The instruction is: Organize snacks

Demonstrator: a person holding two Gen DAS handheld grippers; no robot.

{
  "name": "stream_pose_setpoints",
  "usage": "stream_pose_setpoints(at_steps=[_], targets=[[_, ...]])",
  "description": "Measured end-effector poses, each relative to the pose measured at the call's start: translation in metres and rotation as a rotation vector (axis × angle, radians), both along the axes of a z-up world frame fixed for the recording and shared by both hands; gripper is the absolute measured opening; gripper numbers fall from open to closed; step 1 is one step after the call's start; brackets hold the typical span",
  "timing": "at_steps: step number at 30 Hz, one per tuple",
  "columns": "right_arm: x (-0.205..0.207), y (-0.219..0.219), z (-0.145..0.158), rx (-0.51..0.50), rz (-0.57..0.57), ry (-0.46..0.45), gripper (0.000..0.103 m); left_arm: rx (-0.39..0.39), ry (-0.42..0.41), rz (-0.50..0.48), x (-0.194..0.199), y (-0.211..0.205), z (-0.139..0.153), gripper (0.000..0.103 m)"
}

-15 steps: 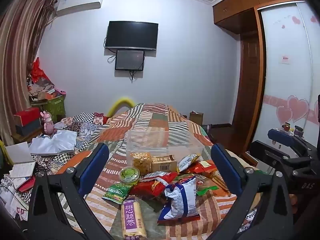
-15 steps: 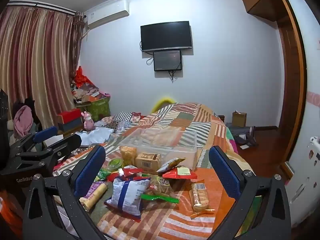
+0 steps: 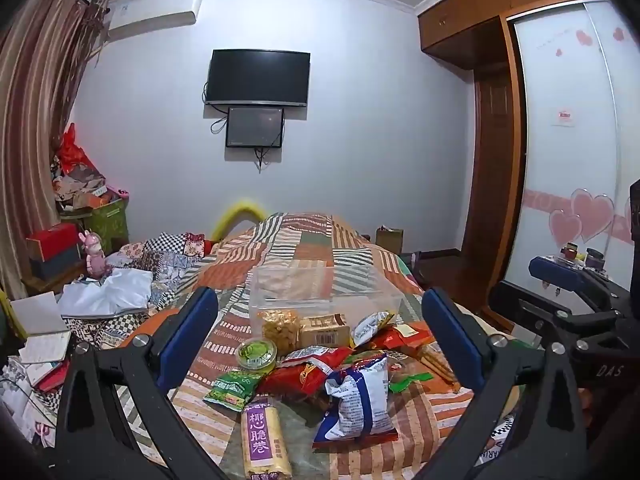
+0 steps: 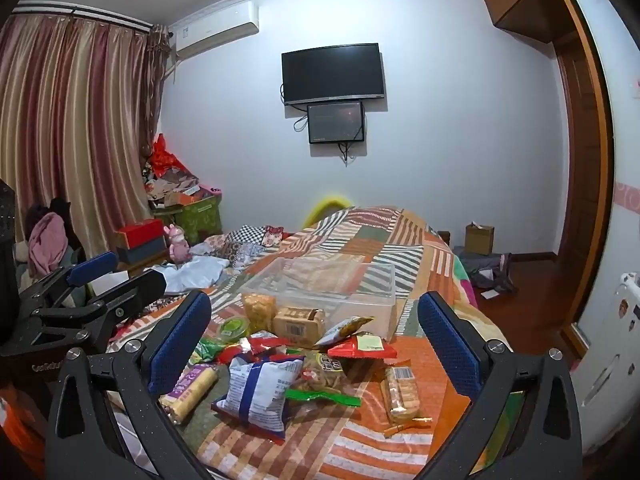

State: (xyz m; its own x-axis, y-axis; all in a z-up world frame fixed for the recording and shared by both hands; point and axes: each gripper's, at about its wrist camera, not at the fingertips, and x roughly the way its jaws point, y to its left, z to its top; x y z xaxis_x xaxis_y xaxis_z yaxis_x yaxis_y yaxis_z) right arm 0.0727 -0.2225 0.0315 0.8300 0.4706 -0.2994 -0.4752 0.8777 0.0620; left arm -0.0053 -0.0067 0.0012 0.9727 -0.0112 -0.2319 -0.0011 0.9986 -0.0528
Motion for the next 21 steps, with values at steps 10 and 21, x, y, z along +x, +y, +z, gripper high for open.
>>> stream_pose_setpoints(at_steps=[10,21], targets=[[-0.0026,-0.001,0.0021,0.006,-0.008,-0.006,0.103,-0.002,0.001,-0.006,-0.002,-0.0011,0.0006,0.103],[-0.0023,-0.0038,0.0027,0.015,-0.013,-0.004,0.103,-0.009,0.008,-0.011,-0.0009,-0.0018,0.0013,0.103]])
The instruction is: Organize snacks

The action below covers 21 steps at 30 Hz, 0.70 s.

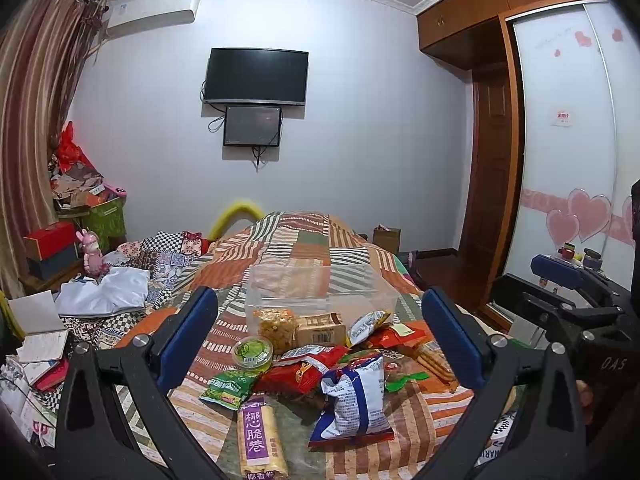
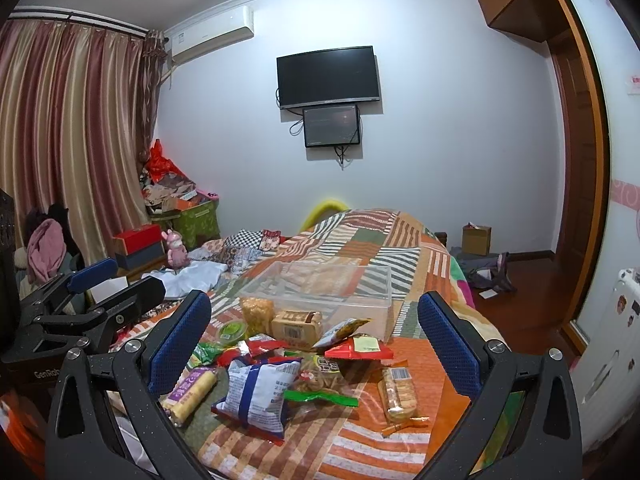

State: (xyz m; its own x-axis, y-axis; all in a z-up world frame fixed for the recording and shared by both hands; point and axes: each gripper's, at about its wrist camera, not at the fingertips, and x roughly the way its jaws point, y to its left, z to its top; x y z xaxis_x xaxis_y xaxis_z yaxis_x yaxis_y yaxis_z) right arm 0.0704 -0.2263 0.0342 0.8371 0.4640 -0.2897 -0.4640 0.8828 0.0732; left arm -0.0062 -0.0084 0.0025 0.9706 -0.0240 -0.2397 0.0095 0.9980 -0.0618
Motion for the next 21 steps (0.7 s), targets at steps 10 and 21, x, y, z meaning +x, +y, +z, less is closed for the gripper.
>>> stream_pose_setpoints(at_steps=[10,21], targets=[[0.0002,-0.0003,0.0001,0.0,0.001,0.0,0.103,0.004,0.0,0.0,0.001,0.0008,-0.0001,0.103],[-0.0002,-0.0002,-0.0001,0.001,0.0,0.0,0.103,0.002,-0.001,-0.002,0.0007,0.0011,-0.0008,0.103]])
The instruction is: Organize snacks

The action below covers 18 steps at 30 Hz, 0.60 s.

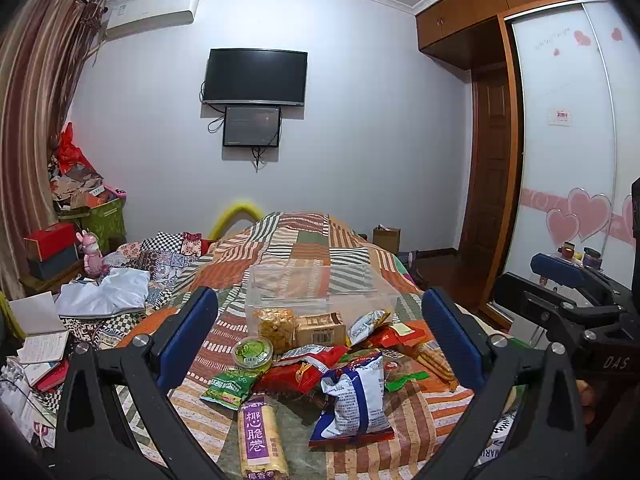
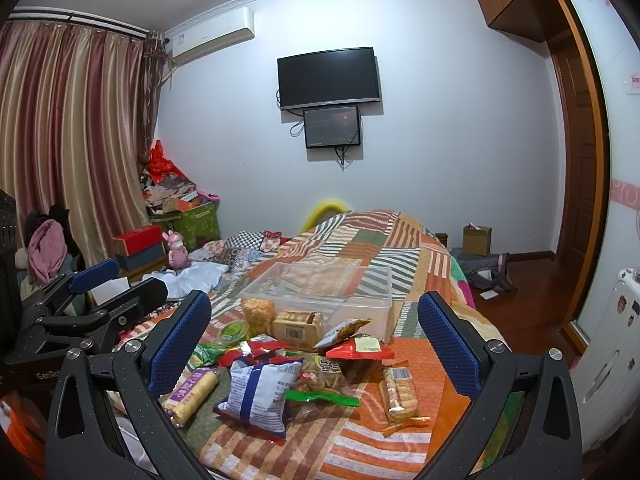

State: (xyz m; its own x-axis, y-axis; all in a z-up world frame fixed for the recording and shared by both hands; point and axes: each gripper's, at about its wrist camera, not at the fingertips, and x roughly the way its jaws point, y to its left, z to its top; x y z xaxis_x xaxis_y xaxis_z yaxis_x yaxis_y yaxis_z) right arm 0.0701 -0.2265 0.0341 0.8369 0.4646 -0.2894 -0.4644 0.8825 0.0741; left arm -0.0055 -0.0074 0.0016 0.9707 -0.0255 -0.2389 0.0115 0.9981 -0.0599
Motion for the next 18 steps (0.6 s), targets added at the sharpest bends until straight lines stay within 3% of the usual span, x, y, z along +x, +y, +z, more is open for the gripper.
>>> stream_pose_setpoints(at_steps=[18], targets=[[-0.0006,-0.0009,0.001,0.003,0.001,0.002,0.103,0.001,-0.002,0.0,0.0,-0.0001,0.0005,0.103]])
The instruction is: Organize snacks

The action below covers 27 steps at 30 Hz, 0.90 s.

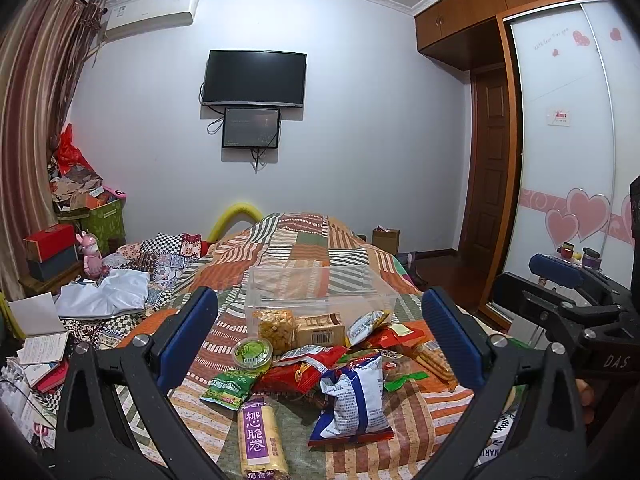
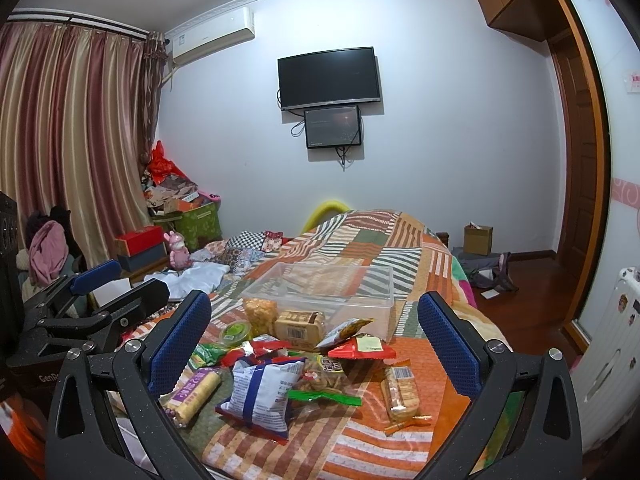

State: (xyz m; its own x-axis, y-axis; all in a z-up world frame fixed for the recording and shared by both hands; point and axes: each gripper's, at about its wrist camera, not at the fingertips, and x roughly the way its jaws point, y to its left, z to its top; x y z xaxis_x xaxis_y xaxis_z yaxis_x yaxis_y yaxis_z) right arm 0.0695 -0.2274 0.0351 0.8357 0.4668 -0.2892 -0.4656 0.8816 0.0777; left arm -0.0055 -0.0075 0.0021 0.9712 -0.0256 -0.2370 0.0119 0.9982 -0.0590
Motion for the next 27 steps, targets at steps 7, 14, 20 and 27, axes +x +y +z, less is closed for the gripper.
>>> stream_pose_setpoints(at_steps=[7,14,20,27], targets=[[-0.001,0.001,0.0,0.0,0.001,-0.001,0.103,0.001,-0.001,0.0,-0.001,0.0,0.0,0.103],[-0.002,0.002,0.0,-0.001,0.002,0.006,0.103,0.005,0.006,-0.002,0.0,-0.002,-0.001,0.103],[0.005,0.003,-0.008,-0.005,0.004,0.04,0.103,0.005,0.046,-0.01,0.007,0.001,-0.009,0.103],[0.022,0.004,-0.033,-0.025,0.01,0.127,0.103,0.004,0.154,-0.004,0.024,0.013,-0.038,0.103]])
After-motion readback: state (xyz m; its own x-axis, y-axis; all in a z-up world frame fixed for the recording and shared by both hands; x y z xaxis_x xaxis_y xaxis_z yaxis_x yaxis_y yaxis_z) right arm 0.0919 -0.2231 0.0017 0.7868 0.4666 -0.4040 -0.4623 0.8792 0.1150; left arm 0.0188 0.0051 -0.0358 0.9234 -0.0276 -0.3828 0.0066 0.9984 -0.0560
